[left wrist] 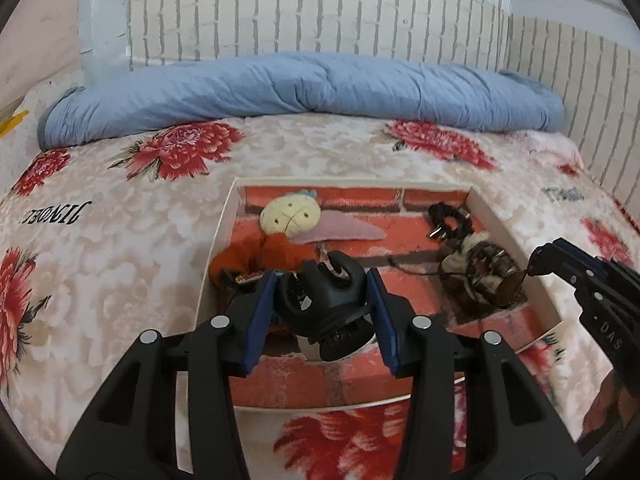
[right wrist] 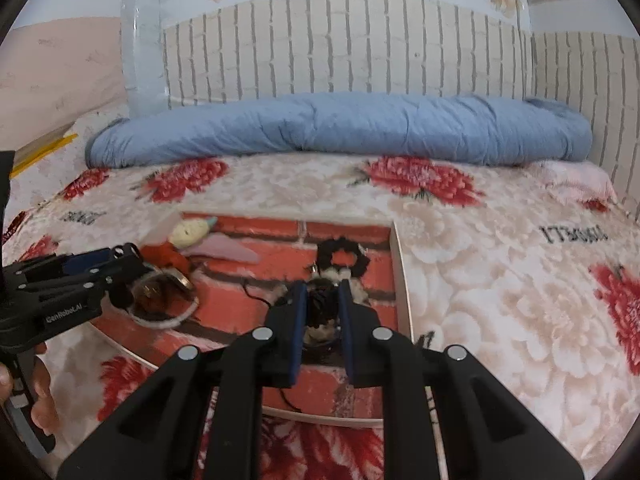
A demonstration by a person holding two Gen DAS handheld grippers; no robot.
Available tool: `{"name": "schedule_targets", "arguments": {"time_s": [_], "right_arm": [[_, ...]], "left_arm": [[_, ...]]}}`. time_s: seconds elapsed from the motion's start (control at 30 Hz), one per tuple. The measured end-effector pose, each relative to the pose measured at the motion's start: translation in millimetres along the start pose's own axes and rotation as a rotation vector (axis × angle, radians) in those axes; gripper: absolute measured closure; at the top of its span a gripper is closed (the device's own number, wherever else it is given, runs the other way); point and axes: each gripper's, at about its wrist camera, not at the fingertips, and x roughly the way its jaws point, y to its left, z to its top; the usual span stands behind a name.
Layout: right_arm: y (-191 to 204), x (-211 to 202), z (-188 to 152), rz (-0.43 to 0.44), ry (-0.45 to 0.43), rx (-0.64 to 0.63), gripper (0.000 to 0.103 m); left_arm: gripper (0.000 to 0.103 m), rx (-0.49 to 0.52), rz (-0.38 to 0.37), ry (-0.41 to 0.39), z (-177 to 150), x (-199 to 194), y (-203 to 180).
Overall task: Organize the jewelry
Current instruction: 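Carry both items into the brick tray and open both tools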
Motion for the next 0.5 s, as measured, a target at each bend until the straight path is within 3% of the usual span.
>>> {"name": "schedule_targets", "arguments": {"time_s": [0.3, 0.5], "right_arm": [[-11, 30, -18, -0.050, 0.087, 0.006, 0.086], [-13, 37, -21, -0.061, 0.104, -0.003, 0.086]], "left_arm": [[0.056, 0.013, -0.009, -0.008, -9, 10, 2], [0.058, 0.006, -0.028, 0.055, -19, 30, 4]]}}
